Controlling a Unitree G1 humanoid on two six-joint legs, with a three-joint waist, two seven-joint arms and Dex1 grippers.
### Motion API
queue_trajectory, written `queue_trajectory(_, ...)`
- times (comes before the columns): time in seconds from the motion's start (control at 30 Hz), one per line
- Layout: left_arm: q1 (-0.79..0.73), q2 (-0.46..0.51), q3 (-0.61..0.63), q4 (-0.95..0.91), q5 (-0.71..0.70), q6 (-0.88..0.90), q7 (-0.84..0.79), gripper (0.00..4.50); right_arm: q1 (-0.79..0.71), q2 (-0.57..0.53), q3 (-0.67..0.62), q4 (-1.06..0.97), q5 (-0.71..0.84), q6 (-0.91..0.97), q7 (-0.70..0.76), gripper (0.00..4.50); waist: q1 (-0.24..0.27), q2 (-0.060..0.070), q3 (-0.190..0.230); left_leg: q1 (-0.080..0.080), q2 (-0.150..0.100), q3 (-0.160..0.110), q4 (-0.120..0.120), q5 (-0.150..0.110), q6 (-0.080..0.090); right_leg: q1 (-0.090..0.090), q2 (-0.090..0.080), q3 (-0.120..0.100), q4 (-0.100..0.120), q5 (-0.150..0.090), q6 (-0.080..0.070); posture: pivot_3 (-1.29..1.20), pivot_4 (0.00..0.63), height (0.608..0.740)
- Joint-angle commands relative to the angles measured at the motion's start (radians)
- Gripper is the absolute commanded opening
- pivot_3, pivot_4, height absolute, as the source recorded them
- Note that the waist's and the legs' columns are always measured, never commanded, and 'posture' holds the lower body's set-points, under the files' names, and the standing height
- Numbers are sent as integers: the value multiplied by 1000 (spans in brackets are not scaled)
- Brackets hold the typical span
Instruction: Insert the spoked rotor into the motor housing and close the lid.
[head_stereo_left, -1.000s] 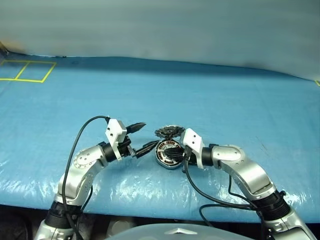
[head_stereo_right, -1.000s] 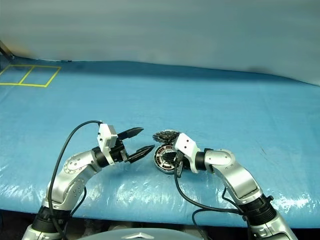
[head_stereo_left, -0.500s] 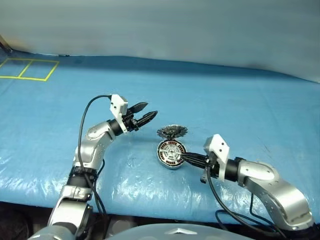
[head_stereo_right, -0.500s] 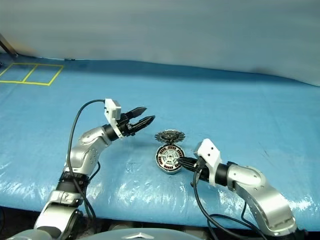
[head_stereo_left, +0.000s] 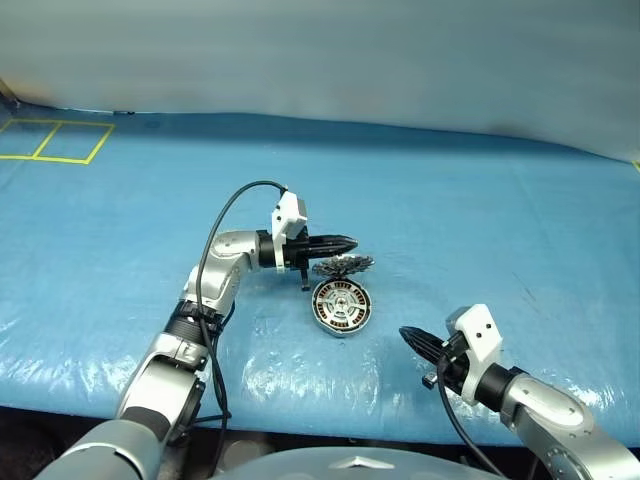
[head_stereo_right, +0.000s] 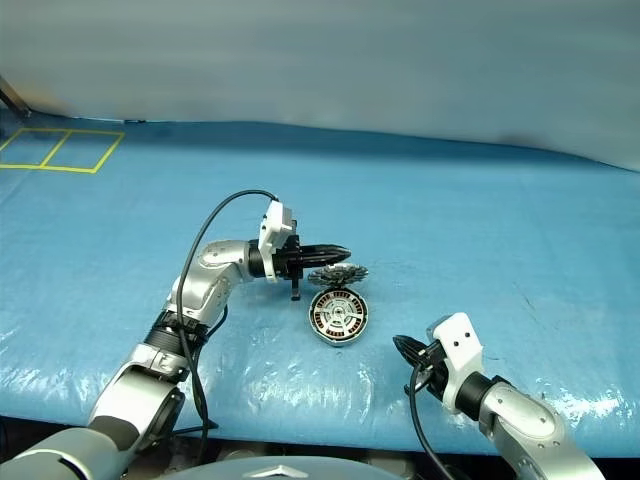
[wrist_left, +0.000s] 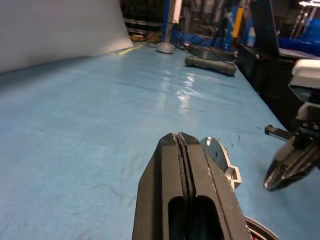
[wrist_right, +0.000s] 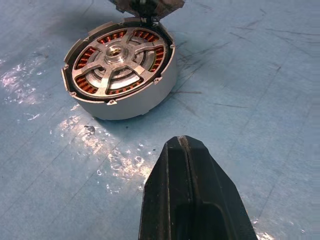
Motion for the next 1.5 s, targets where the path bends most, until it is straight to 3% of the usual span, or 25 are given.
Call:
queue_trajectory(0.03, -14, 23, -36, -64, 12, 3, -76, 21, 10, 4, -33, -53, 1, -38, -17, 0, 0, 0, 0, 0, 0, 0, 0, 0, 0, 0, 0, 0, 0, 0, 0, 0, 150, 740)
queue_trajectory(0.5, 103, 71, -245, -162, 195, -139, -140, 21, -37, -16, -66, -45, 2, -43, -41, 0, 9, 0, 0, -1, 0, 0, 0, 0, 0, 0, 0, 0, 0, -2, -4, 0, 150, 740)
queue_trajectory(0.7, 115, 78, -250, -137, 223, -163, -126, 21, -109, -41, -41, -26, -11, -34, -39, 0, 9, 0, 0, -1, 0, 0, 0, 0, 0, 0, 0, 0, 0, -2, -3, 0, 150, 740)
queue_trajectory(0.93, 138, 100, -185, -201, 171, -130, -99, 21, -234, -41, 37, 11, -30, -46, -29, 0, 5, 0, 0, -1, 0, 0, 0, 0, 0, 0, 0, 0, 0, -2, -4, 0, 150, 740)
queue_trajectory(1.3, 213, 199, 71, -585, -142, 127, -9, 21, -395, -60, 152, 52, -26, -36, 22, 0, 5, 1, 0, -1, 0, -1, -1, 0, 0, -1, 0, -1, 0, 0, 1, 0, 150, 740)
queue_trajectory(1.4, 285, 256, 102, -612, -112, 132, 34, 0, -415, -80, 215, 95, -65, -50, 48, 618, -1, 1, 0, 0, 0, -1, -2, 0, 0, -1, 0, 0, 0, 0, 1, 0, 150, 740)
queue_trajectory(1.5, 368, 307, 88, -647, -46, 102, 73, 0, -432, -76, 245, 122, -70, -61, 67, 1623, -2, 1, 1, 0, 0, -1, -2, 0, 0, -1, 0, 0, 0, 0, 1, 0, 150, 740)
